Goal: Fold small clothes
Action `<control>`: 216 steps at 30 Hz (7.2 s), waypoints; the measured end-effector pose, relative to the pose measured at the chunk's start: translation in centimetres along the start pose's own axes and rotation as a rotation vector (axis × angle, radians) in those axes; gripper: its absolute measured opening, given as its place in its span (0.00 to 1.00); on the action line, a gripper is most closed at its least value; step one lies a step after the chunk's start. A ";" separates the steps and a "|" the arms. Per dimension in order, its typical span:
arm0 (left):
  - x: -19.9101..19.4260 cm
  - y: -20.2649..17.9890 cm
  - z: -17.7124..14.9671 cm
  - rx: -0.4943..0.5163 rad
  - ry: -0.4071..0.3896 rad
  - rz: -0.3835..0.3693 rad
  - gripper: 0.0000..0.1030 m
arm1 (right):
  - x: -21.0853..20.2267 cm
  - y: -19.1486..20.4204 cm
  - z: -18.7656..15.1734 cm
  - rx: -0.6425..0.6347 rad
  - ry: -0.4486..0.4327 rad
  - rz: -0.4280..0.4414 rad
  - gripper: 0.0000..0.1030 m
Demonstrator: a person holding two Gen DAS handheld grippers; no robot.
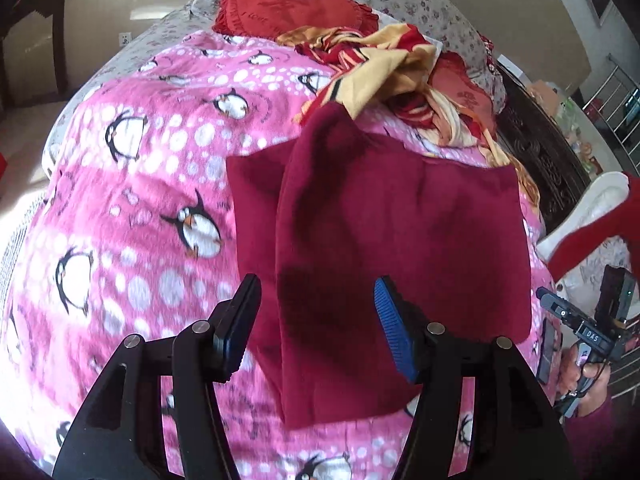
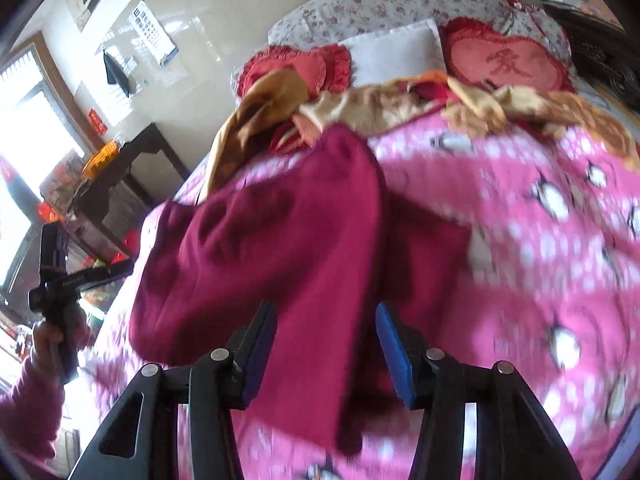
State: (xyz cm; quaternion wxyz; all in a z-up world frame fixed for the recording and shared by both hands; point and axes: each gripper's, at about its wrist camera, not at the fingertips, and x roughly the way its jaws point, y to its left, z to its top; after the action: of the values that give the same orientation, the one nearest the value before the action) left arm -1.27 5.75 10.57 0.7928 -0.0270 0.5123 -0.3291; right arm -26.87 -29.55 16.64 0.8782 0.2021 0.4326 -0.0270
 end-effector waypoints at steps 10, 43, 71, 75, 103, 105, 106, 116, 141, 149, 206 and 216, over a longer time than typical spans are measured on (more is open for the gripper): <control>2.3 0.7 -5.2 -0.045 0.086 -0.017 0.57 | 2.9 0.6 -5.6 -0.007 0.039 -0.035 0.29; 2.3 -3.3 1.2 0.057 -0.086 0.198 0.40 | 4.3 3.5 4.4 -0.066 -0.093 -0.185 0.16; 7.7 -0.5 3.8 -0.008 -0.076 0.296 0.55 | 9.4 0.0 7.3 0.042 -0.086 -0.318 0.37; 7.0 -0.3 3.6 -0.033 -0.077 0.274 0.55 | 8.4 2.3 8.2 0.013 -0.094 -0.344 0.37; 2.4 2.7 -4.4 -0.189 -0.067 0.005 0.78 | 25.5 29.3 6.3 -0.468 0.260 -0.105 0.71; 2.9 2.6 -4.0 -0.211 -0.065 -0.013 0.78 | 24.5 28.0 6.7 -0.436 0.231 -0.112 0.41; 3.1 2.5 -3.9 -0.221 -0.066 -0.028 0.78 | 23.8 26.8 7.2 -0.379 0.239 -0.050 0.34; 1.2 -1.5 -3.3 -0.125 -0.064 -0.090 0.27 | 17.9 21.4 8.9 -0.186 0.164 0.176 0.17; 7.8 -28.2 -4.5 0.332 0.165 -0.312 0.37 | 4.1 -7.0 4.6 0.249 -0.029 0.004 0.19; 1.8 -23.8 -5.8 0.365 -0.064 -0.151 0.71 | -0.8 -4.4 6.1 0.176 -0.202 -0.040 0.45; 8.0 -18.6 -4.2 0.190 0.017 -0.130 0.71 | -0.9 -2.9 -3.9 0.142 -0.135 -0.134 0.80; 11.8 -17.1 -2.4 0.129 0.079 -0.205 0.77 | 4.2 -5.7 -0.4 0.168 -0.082 0.021 0.86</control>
State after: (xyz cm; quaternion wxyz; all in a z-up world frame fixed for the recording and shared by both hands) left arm -8.65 -13.39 6.54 0.7342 -0.0150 0.5155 -0.4415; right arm -25.79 -34.13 11.27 0.8754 0.2785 0.3903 -0.0621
